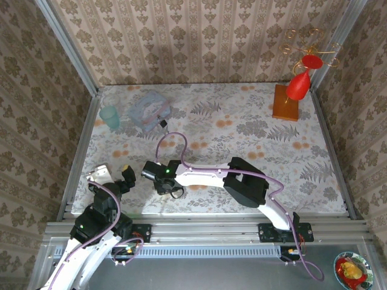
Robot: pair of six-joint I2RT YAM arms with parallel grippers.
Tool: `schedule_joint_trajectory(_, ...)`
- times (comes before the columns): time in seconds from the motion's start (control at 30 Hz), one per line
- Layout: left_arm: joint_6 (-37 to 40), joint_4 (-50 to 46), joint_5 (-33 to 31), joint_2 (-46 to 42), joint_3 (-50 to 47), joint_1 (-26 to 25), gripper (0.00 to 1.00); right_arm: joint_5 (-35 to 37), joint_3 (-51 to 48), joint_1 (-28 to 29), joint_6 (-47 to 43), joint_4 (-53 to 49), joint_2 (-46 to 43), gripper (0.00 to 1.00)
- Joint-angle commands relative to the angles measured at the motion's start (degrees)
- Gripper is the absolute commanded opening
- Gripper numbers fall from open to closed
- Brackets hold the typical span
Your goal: Unlock the padlock with the key
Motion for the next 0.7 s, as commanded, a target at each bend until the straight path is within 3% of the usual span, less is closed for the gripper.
schedule_joint_trajectory(0.0, -0.28, 0.71, -0.03, -0.56, 1.24, -0.33, 1.0, 1.61, 1.81, 0.34, -0.52, -4.29, 3.43, 0.32)
schedule_joint_trajectory(0.17, -0.28, 0.78, 0.06, -0.54, 1.16, -0.29, 1.0, 2.76, 2.14, 0.18, -0.55, -5.28, 4.45, 0.28)
schedule_joint_trajectory(0.37, -0.17, 0.98, 0.21, -0.57, 0.99, -0.33, 1.0, 4.32, 0.88, -0.01, -0.82, -4.72, 2.67, 0.15)
schedule_joint_trajectory(0.53, 0.53, 2.25, 1.01, -0.51, 0.37, -0.33, 1.0, 5.93, -4.27, -0.35, -0.32, -0.5, -2.0, 0.02)
schedule_joint_trajectory(0.67, 1.02, 3.1, 1.53, -0.45, -0.05, -0.33, 1.0, 7.31, -11.55, -0.95, 0.37, 6.14, -8.3, 0.0)
